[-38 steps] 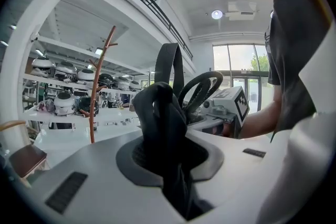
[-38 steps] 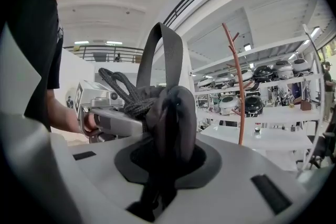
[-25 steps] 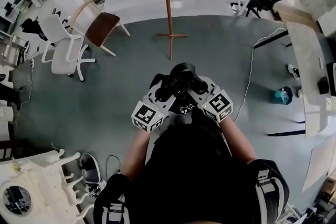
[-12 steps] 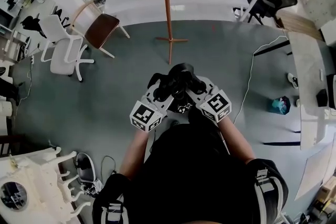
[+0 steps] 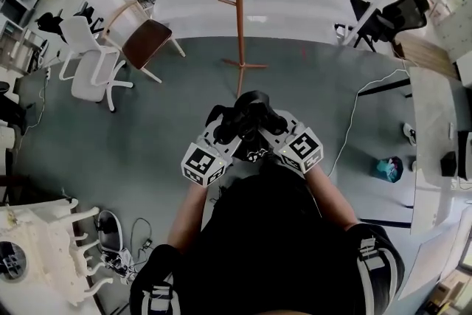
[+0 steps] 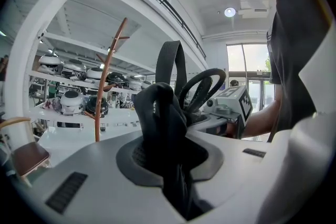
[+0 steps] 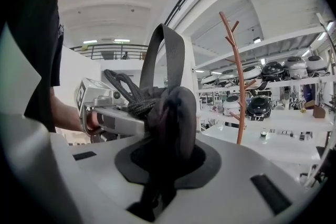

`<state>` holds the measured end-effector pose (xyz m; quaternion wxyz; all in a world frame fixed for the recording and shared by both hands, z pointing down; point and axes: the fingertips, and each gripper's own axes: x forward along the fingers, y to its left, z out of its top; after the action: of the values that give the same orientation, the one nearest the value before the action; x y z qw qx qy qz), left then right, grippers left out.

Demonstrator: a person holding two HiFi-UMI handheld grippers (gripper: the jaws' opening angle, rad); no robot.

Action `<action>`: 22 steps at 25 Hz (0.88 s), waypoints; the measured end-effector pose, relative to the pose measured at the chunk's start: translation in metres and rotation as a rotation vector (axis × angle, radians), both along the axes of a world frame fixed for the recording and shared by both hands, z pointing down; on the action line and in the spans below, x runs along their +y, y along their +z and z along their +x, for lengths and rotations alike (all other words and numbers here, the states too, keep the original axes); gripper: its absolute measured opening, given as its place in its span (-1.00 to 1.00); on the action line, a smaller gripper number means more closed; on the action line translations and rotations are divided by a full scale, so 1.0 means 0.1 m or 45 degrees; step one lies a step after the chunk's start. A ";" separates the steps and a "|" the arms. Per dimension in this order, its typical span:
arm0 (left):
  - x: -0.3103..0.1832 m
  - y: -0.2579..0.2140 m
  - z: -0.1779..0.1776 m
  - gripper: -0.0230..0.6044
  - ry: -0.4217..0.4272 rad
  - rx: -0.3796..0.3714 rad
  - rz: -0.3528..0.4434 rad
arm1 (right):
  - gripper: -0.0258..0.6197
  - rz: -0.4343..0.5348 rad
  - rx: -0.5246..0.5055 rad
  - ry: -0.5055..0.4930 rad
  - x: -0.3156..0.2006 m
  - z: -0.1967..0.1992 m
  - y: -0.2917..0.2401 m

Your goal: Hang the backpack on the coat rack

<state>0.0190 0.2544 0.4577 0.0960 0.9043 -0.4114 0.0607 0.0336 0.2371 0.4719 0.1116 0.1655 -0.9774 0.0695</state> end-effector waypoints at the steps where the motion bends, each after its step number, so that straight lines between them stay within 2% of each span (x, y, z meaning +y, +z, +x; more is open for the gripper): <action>1: -0.05 0.00 0.01 -0.67 -0.007 0.000 0.001 | -0.66 0.001 0.001 -0.009 -0.05 0.01 0.00; 22: -1.17 0.09 0.69 -0.67 -0.239 -0.019 0.007 | -0.66 -0.026 -0.014 -0.263 -1.12 0.69 0.09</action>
<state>0.0877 0.1376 0.4664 0.0957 0.8616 -0.4951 0.0572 0.1025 0.1252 0.4804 0.1146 0.0624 -0.9891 0.0684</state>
